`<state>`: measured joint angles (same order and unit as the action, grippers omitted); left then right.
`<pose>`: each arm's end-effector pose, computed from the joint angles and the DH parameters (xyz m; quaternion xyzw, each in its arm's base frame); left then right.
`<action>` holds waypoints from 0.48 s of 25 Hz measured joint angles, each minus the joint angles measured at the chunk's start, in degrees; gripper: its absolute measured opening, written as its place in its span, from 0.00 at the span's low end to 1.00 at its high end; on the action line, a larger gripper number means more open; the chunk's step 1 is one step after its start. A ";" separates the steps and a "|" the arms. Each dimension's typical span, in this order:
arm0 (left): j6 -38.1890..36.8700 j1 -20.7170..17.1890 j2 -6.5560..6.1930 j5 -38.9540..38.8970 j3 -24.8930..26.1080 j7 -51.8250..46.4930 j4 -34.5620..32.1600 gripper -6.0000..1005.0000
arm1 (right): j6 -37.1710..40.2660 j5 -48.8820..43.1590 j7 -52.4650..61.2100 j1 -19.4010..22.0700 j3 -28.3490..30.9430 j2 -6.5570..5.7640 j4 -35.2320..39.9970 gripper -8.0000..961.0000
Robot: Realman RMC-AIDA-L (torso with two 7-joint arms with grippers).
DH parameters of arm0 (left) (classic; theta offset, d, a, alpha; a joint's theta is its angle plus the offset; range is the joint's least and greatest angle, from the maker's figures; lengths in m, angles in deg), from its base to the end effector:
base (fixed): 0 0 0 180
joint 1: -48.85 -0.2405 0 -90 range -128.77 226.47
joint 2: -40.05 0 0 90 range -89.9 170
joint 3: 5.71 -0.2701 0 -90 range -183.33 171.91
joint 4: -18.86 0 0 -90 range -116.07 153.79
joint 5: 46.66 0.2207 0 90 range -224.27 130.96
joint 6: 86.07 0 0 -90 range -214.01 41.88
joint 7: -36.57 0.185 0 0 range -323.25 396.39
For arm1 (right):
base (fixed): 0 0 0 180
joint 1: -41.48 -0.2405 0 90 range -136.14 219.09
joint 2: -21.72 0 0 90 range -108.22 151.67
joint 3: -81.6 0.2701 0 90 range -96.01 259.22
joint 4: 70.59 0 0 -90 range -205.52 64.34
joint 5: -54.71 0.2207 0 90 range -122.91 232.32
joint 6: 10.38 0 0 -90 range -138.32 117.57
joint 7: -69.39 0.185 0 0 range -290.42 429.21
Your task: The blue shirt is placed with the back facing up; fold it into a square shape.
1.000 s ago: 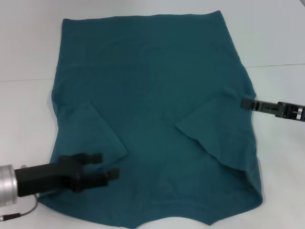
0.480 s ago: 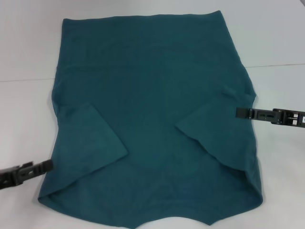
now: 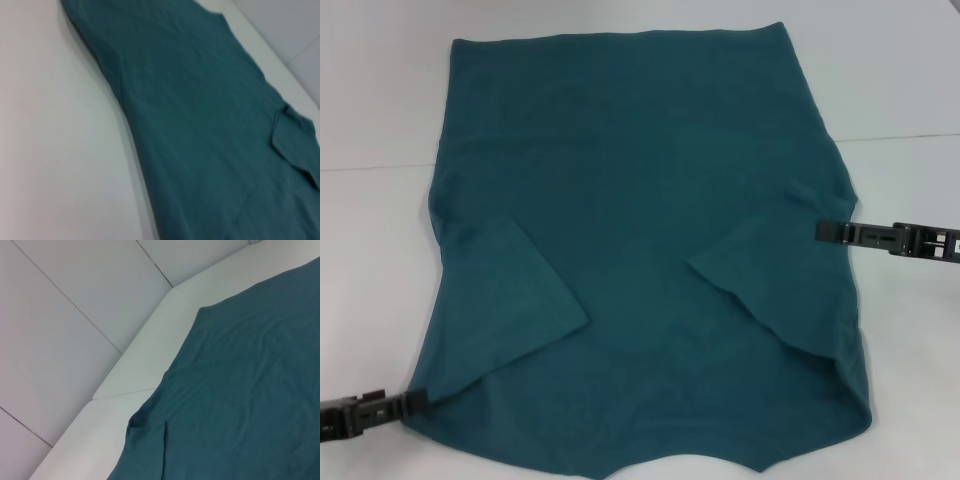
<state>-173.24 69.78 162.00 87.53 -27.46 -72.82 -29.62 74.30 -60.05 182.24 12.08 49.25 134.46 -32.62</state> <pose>-0.3713 0.3082 -0.0074 -0.7923 -0.5465 -0.1819 0.2011 0.3082 0.3884 0.0293 -0.8081 0.4895 0.2778 0.1737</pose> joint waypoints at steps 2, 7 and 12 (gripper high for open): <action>0.03 0.06 0.02 0.42 -0.02 -0.03 0.10 0.88 | -0.04 0.03 0.00 -0.04 0.24 0.00 0.00 0.96; 0.21 0.16 0.16 0.83 -0.72 -0.11 0.36 0.88 | 0.16 0.06 0.36 -0.05 0.94 0.01 0.02 0.96; 0.46 0.18 0.30 1.26 -2.15 -0.49 0.45 0.88 | 0.32 0.07 0.43 -0.05 1.28 0.06 0.05 0.96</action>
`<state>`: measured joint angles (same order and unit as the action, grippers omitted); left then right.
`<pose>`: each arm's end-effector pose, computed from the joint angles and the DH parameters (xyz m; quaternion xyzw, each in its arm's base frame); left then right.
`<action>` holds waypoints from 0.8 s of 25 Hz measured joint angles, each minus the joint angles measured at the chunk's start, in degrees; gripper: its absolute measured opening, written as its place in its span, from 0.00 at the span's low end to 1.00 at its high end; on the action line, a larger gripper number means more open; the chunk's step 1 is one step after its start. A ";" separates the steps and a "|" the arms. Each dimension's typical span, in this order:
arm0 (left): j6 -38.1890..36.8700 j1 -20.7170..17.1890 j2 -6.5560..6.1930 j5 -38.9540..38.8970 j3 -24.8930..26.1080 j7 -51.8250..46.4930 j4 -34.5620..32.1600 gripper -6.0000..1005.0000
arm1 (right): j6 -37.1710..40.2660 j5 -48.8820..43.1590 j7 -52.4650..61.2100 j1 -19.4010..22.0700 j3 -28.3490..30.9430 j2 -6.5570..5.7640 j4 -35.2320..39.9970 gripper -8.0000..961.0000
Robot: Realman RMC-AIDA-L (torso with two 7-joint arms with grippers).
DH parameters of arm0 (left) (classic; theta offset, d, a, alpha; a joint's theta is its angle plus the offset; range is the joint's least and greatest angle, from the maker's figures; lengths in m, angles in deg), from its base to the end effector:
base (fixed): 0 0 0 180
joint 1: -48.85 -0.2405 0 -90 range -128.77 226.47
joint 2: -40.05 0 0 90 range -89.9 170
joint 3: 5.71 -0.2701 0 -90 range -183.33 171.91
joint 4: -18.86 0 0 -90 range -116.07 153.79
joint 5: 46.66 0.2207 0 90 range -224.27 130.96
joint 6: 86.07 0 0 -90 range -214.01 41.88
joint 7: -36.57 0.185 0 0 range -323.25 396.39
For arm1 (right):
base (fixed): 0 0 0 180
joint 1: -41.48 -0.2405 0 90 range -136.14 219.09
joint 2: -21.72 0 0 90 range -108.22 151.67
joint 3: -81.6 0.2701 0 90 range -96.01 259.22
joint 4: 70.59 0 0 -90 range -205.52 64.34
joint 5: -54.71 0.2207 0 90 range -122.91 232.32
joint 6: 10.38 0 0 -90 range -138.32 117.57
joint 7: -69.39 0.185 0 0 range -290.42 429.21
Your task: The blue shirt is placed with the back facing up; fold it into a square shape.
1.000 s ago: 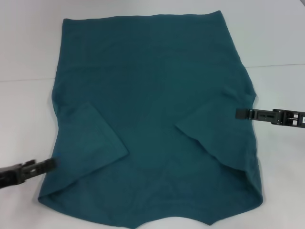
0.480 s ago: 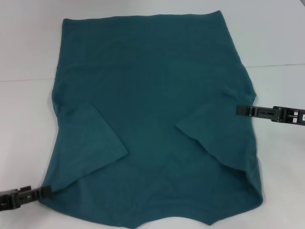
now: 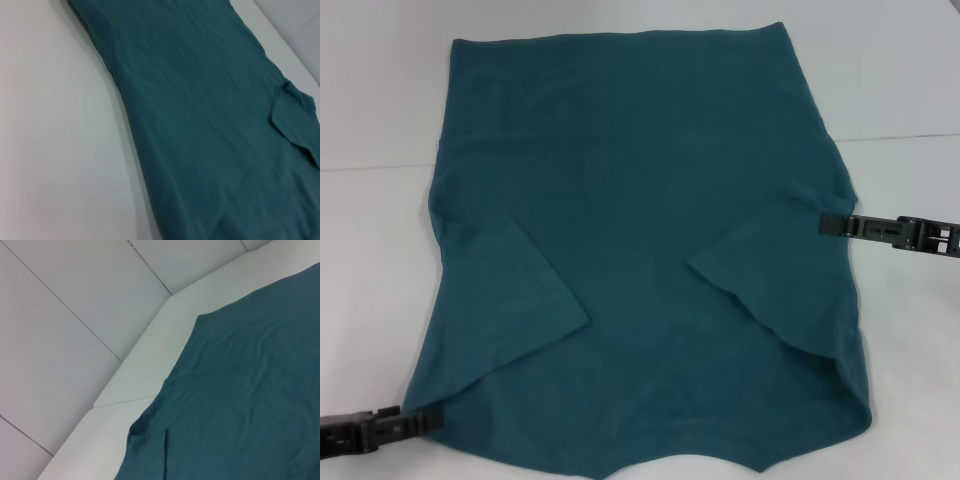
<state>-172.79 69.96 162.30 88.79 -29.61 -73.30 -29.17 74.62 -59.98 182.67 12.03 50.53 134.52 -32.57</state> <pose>-0.3695 0.3061 -0.0179 -0.7995 -0.5473 -0.1635 0.1856 0.3080 0.3891 0.0328 -0.8021 0.4932 0.2874 0.1758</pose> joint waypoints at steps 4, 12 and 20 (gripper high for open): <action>-0.48 0.35 0.08 0.89 -0.99 -0.45 0.04 0.88 | 0.09 0.00 0.01 0.00 0.11 0.09 0.13 0.96; -0.72 1.85 0.12 1.04 -3.32 -1.47 0.04 0.88 | 0.19 0.00 0.01 0.09 0.48 0.22 0.28 0.96; -0.73 2.98 0.09 1.05 -3.59 -1.65 -0.01 0.88 | 0.26 0.07 0.01 0.27 1.06 0.22 0.30 0.96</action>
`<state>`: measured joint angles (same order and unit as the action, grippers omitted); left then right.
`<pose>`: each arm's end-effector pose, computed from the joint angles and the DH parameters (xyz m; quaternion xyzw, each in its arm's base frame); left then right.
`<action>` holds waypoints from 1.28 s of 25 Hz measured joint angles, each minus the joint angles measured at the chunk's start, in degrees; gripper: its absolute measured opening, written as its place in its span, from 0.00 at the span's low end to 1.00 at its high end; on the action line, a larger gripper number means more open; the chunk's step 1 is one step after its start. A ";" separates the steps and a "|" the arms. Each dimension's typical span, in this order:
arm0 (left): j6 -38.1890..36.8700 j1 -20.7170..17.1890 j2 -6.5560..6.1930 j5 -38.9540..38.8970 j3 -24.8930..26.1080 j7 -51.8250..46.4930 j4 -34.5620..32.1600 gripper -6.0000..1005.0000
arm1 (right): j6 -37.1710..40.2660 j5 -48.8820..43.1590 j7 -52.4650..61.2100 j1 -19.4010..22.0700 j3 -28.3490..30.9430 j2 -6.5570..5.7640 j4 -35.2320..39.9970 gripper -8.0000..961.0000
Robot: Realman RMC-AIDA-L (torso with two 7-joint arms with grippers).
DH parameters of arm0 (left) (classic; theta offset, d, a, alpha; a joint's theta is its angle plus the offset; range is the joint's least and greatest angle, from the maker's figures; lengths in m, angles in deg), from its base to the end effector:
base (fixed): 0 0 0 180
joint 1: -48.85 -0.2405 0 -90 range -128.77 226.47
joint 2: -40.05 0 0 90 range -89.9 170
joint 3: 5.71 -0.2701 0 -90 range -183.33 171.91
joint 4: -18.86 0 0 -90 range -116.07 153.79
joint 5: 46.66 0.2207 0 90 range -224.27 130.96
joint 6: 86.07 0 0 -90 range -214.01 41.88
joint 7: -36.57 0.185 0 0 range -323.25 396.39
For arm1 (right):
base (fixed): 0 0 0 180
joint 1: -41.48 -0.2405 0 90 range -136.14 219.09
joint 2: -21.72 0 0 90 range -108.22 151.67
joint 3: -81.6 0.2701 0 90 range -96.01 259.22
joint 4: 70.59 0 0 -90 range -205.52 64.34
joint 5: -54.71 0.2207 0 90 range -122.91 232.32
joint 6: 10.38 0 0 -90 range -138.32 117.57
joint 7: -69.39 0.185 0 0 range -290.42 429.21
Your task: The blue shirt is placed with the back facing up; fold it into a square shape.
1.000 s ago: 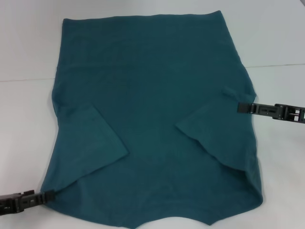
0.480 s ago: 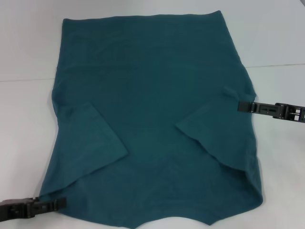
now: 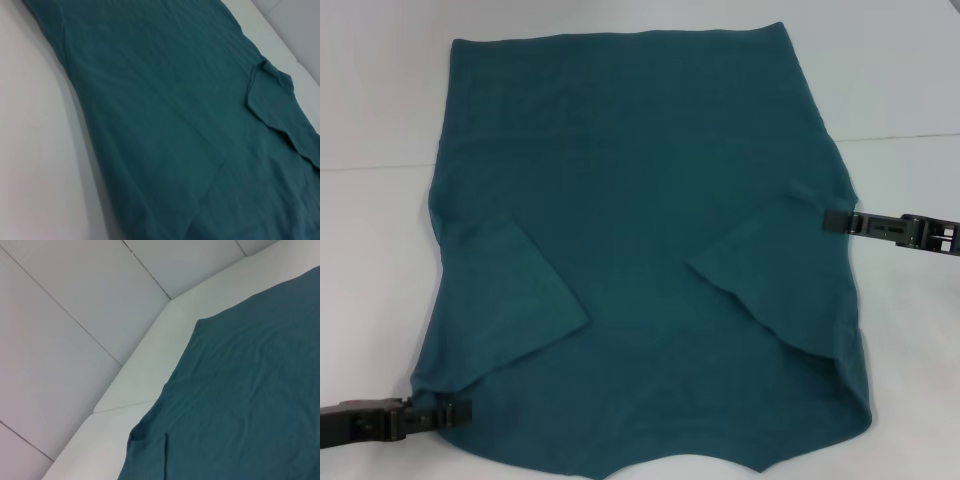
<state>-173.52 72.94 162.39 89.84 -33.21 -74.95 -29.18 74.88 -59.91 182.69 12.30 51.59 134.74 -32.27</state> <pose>-0.3483 0.3201 -0.0284 -0.8229 -0.5275 -0.1448 0.1538 0.3092 0.3882 0.0353 -0.7975 0.4949 0.2947 0.1795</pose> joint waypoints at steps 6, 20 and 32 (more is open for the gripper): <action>1.75 0.25 0.05 0.00 -1.01 -1.18 -0.58 0.81 | 0.19 0.05 0.00 0.06 0.27 0.06 0.05 0.96; 3.64 0.53 -0.07 0.26 -1.19 -3.01 -0.66 0.41 | 0.53 0.66 -0.12 0.62 0.73 0.02 0.08 0.96; 2.07 0.05 -0.26 0.34 -0.76 -2.98 -1.09 0.06 | 0.71 -2.90 1.35 2.09 0.50 -0.96 0.29 0.96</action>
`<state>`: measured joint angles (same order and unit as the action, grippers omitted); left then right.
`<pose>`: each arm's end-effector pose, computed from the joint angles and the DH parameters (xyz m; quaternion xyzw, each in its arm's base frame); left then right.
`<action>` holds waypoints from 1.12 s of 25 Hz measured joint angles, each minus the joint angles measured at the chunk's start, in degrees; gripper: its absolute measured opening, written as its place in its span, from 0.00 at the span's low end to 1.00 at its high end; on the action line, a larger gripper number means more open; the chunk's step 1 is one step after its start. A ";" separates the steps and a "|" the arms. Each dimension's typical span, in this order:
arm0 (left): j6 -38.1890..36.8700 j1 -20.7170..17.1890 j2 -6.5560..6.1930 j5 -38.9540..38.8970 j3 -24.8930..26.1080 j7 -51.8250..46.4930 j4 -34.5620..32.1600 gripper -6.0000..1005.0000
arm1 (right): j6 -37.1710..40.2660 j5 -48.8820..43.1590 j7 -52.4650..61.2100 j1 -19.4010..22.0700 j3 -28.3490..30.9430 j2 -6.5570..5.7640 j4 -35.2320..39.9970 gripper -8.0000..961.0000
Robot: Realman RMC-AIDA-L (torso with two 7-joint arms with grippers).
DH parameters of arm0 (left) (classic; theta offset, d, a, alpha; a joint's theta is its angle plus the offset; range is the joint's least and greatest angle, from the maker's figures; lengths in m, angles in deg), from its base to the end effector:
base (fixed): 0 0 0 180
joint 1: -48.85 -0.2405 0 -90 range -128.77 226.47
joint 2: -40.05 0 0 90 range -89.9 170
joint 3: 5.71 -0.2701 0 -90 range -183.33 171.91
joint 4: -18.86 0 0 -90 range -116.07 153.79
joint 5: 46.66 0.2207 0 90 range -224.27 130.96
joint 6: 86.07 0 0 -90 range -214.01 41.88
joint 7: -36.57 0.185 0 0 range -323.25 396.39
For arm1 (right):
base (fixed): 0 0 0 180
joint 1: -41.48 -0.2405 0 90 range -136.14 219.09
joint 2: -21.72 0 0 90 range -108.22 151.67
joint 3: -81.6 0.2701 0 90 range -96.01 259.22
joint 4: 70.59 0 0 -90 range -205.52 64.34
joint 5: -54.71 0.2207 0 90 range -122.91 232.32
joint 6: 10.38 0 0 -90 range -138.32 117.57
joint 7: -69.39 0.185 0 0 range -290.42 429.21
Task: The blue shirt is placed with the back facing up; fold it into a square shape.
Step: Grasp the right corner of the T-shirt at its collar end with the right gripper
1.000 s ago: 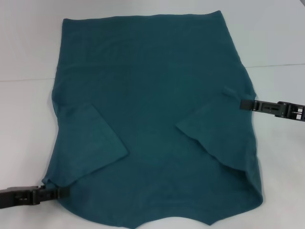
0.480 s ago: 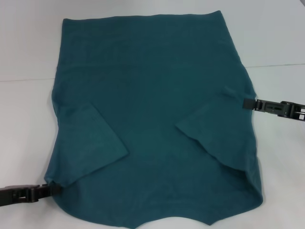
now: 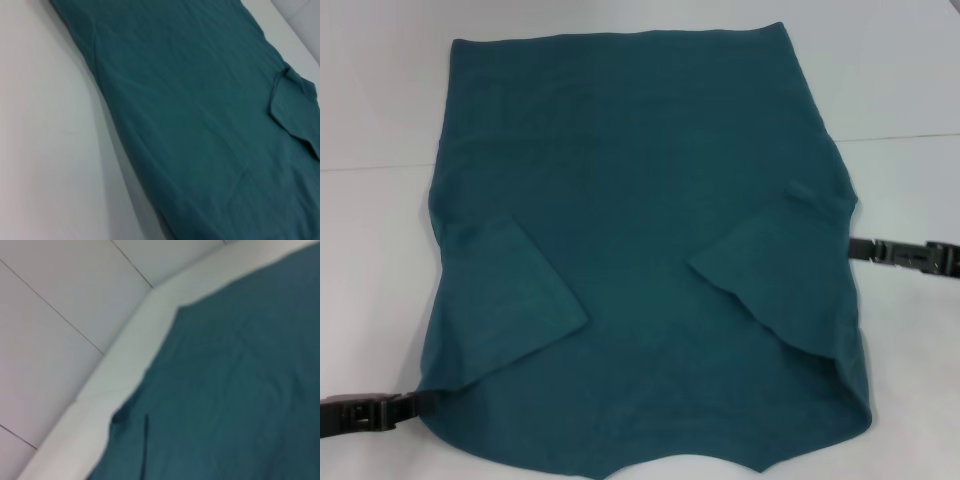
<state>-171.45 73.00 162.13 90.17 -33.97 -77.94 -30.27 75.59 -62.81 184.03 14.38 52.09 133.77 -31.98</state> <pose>-0.3533 0.3270 -0.0222 -0.8110 -0.5420 -0.1361 0.1730 0.3309 0.3731 0.0397 -0.7899 0.5195 0.2693 0.1835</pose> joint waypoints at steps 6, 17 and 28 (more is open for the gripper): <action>-1.76 -0.66 -0.01 -0.43 0.47 0.48 -0.81 0.02 | 2.07 -5.61 5.17 1.76 0.05 -1.77 0.12 0.94; -1.68 -0.77 0.00 -0.49 0.79 1.96 -0.65 0.02 | 8.51 -9.59 9.72 4.76 -0.03 -1.59 0.76 0.90; -1.72 -0.61 -0.07 -0.51 0.75 2.65 -0.53 0.02 | 7.76 -12.39 12.32 2.33 -0.58 0.58 0.94 0.89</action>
<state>-173.16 72.39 162.06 89.66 -33.22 -75.28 -30.80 83.35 -75.20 196.35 16.71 51.51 134.35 -31.04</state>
